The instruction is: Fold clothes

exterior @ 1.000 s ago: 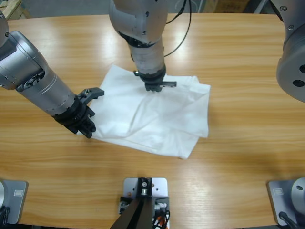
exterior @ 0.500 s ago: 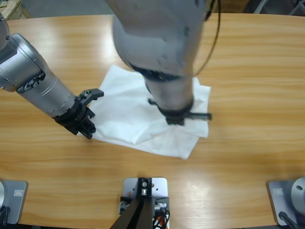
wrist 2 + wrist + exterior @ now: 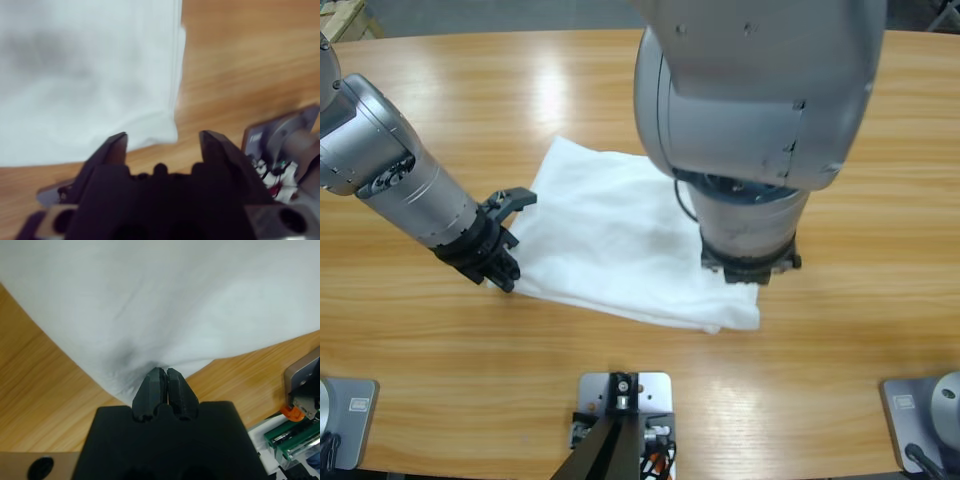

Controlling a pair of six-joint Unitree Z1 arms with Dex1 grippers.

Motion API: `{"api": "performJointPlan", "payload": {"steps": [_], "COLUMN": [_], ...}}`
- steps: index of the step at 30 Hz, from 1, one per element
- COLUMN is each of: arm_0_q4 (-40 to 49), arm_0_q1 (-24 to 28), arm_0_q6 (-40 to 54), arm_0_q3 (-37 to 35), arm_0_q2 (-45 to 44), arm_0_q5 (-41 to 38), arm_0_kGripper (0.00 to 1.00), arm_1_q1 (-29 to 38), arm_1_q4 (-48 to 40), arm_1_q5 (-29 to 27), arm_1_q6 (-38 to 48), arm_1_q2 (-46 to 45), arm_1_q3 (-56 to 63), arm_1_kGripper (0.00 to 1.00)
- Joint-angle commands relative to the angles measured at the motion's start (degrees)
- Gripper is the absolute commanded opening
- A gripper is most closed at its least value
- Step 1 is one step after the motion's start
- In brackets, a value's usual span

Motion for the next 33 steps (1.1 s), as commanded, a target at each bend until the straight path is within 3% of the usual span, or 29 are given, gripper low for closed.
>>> {"api": "performJointPlan", "payload": {"steps": [1,5,9,13,25,33], "arm_0_q4": [-0.9,-1.0,-1.2,-1.1,-4.4,-1.8], "arm_0_q1": [-0.6,-0.6,-0.8,-0.8,-1.6,-6.1], "arm_0_q6": [-0.7,-1.1,-1.3,-1.3,-2.0,-2.7], "arm_0_q3": [1.7,1.7,1.7,1.3,1.7,1.9], "arm_0_q2": [-0.8,-1.1,-0.3,0.5,2.9,4.3], "arm_0_q5": [0.5,0.5,-0.1,-0.1,0.5,11.6], "arm_0_kGripper": [0.0,0.0,0.0,0.0,0.0,0.0], "arm_1_q1": [-6.7,-12.9,-15.2,-15.2,-16.0,-16.6], "arm_1_q4": [-10.6,-23.7,-45.6,-58.5,-60.5,-62.3], "arm_1_q5": [-2.8,4.3,15.8,18.9,21.0,19.8], "arm_1_q6": [-20.0,-27.5,-30.8,-31.6,-34.2,-34.2], "arm_1_q2": [-13.9,-19.6,-19.5,-15.7,-9.4,-8.4], "arm_1_q3": [8.0,18.2,33.0,36.6,35.3,36.5], "arm_1_kGripper": [0.0,0.0,0.0,0.0,0.0,0.0]}}
